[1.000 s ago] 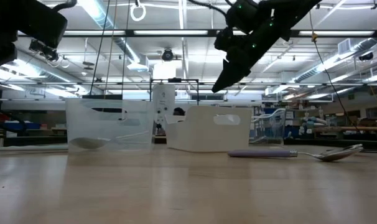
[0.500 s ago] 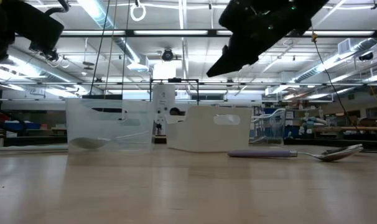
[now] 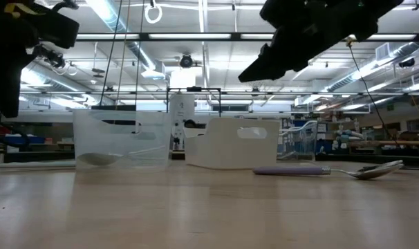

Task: Sort silverware by color (type)
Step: Put the white-green patterned spoon into the bottom transparent bin

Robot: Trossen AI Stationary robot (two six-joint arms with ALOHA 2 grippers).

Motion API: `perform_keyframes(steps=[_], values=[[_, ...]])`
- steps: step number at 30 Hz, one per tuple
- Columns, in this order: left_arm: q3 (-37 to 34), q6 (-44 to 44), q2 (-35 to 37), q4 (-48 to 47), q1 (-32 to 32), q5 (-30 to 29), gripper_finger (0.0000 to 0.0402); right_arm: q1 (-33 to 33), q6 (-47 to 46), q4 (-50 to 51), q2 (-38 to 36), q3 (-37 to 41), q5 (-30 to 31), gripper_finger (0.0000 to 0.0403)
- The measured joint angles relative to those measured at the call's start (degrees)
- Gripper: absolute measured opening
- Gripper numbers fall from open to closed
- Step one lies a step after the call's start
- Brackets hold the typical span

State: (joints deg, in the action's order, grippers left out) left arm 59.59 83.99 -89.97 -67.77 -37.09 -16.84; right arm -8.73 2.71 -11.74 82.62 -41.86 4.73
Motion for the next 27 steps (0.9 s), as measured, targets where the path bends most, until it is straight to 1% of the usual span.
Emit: perform_keyframes(steps=[4, 7, 9, 11, 14, 19, 23, 27], values=[[-0.43, 2.62, 0.02, -2.86, 0.01, 0.00, 0.0171, -2.52, -1.85, -1.68, -0.03, 0.94, 0.22, 0.0125], [-4.03, 2.60, 0.00, 2.05, 0.01, 0.22, 0.0171, -3.89, -3.34, -1.82, -0.03, 1.81, 0.35, 0.0125], [-7.07, 2.25, -0.01, 5.58, 0.01, 2.03, 0.0171, -4.70, -4.12, -1.82, -0.03, 2.62, 0.68, 0.0125], [-9.54, 2.23, -0.02, 6.79, 0.01, 3.90, 0.0171, -5.49, -4.47, -2.04, -0.03, 3.26, 1.91, 0.0125], [-11.80, 2.37, 0.15, 7.64, -0.01, 4.36, 0.0171, -6.55, -5.04, -1.39, -0.03, 3.58, 3.51, 0.0125], [-14.47, 0.96, 0.52, 8.11, 0.65, 5.75, 0.0171, -7.22, -6.11, -1.08, -0.03, 3.58, 4.05, 0.0125], [-17.00, 0.23, 0.52, 10.55, 1.38, 7.46, 0.0171, -7.19, -8.30, 0.57, 0.49, 3.56, 7.62, 0.0125], [-18.29, 0.21, 2.69, 10.85, 1.41, 8.37, 0.0171, -7.26, -8.58, 1.12, 0.71, 3.56, 7.71, 0.0125]])
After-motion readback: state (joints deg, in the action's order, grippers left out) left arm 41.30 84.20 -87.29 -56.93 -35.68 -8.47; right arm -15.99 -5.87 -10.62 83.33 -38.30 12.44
